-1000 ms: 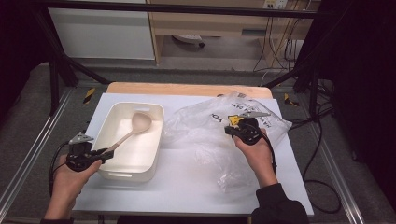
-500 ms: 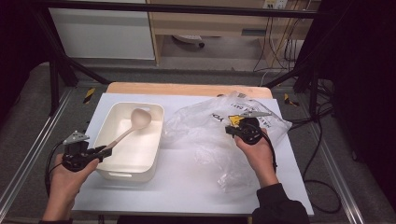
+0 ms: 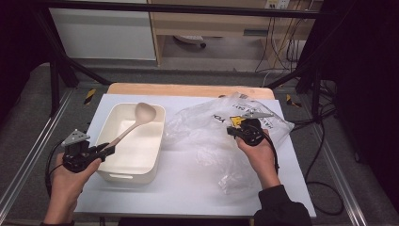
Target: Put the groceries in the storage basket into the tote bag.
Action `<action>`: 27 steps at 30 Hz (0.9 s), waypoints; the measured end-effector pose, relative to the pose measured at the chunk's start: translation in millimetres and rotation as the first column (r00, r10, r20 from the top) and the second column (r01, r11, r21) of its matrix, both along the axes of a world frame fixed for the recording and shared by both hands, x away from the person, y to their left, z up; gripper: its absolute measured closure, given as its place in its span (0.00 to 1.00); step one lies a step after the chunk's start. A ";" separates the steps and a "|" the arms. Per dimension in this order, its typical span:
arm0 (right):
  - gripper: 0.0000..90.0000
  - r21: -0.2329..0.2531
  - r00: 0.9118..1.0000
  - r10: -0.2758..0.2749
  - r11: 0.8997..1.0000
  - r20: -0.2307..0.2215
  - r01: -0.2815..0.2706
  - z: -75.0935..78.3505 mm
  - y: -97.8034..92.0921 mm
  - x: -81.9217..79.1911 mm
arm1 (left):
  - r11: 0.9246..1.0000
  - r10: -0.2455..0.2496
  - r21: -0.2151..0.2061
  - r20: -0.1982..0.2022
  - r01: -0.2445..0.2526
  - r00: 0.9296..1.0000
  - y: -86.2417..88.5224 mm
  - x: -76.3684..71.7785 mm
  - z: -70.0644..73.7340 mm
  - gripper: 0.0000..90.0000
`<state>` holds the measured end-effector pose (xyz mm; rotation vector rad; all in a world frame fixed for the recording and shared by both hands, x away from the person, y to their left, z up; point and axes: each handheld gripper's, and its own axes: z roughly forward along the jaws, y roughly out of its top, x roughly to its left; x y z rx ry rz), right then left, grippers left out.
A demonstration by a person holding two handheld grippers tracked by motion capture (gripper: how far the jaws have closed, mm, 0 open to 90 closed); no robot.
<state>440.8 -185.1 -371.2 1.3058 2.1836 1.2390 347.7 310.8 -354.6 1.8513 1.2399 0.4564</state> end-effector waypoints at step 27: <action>1.00 0.003 1.000 0.013 1.000 -0.006 -0.013 0.3 0.1 0.0 | 0.984 -0.174 -0.033 0.080 0.177 0.981 -68.3 -22.1 25.4 0.77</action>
